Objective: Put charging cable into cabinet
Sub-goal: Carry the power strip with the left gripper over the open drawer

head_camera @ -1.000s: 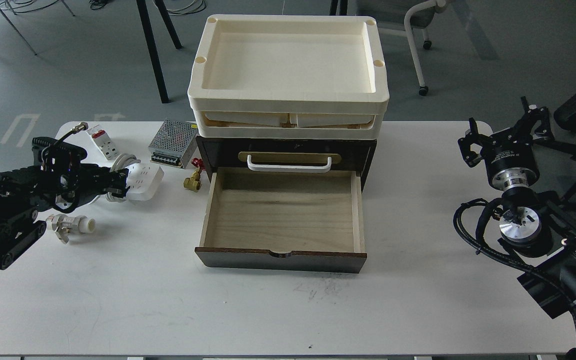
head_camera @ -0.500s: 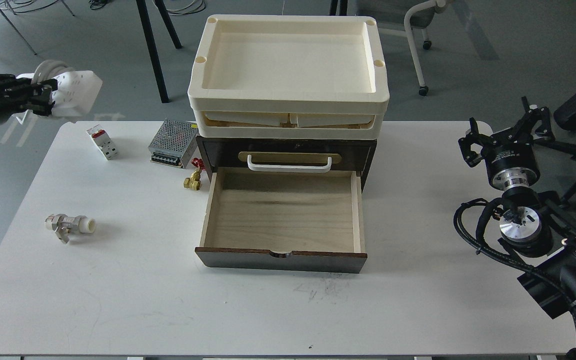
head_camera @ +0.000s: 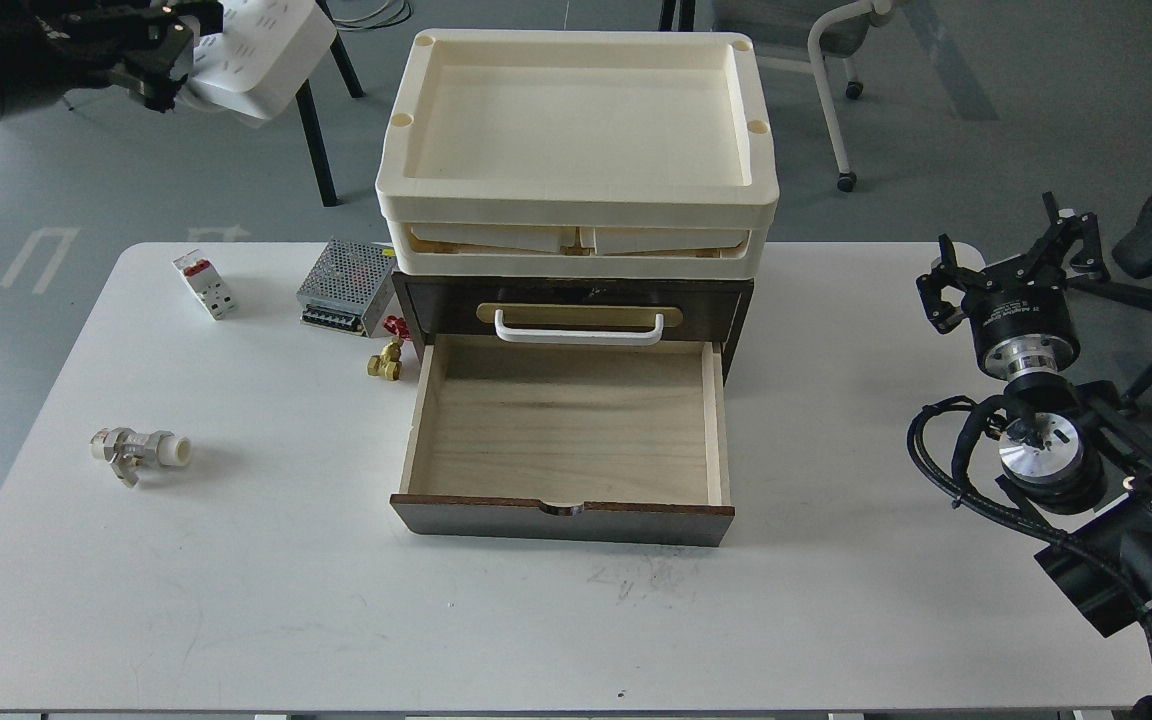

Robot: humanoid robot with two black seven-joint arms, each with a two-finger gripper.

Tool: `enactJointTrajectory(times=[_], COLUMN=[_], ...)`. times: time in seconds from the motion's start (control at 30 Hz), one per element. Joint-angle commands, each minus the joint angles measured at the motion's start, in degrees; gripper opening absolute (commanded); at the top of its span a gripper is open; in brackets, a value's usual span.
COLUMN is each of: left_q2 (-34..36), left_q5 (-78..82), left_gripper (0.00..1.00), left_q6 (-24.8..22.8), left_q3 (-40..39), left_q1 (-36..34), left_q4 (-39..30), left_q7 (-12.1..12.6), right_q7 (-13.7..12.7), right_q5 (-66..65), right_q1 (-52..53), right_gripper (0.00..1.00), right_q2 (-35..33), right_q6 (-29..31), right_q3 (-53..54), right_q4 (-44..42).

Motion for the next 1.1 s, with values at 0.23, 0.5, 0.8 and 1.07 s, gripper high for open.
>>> enactJointTrajectory(times=[0.23, 0.5, 0.8, 1.07], left_q2=[-7.31, -19.26, -27.78, -33.51], left_q5=[-0.25, -0.42, -0.42, 1.59], left_gripper=[0.01, 0.01, 0.01, 0.02], left_q6=[-10.61, -11.37, -11.37, -11.37], left_q3=[-0.34, -0.52, -0.17, 0.45], left_q1=[-5.45, 0.08, 12.21, 18.37], left_q4=[-14.59, -14.59, -14.41, -4.41], left_q7=[0.87, -1.85, -3.09, 2.8], right_q7=[0.0, 0.0, 0.0, 0.05], right_q5=[-0.11, -0.11, -0.11, -0.11], right_q1=[0.0, 0.0, 0.0, 0.0], right_gripper=[1.0, 1.0, 1.0, 1.0], right_q2=[0.0, 0.0, 0.0, 0.0], right_q6=[0.0, 0.0, 0.0, 0.0], right_q3=[0.02, 0.02, 0.02, 0.02], right_q4=[-0.02, -0.02, -0.02, 0.15])
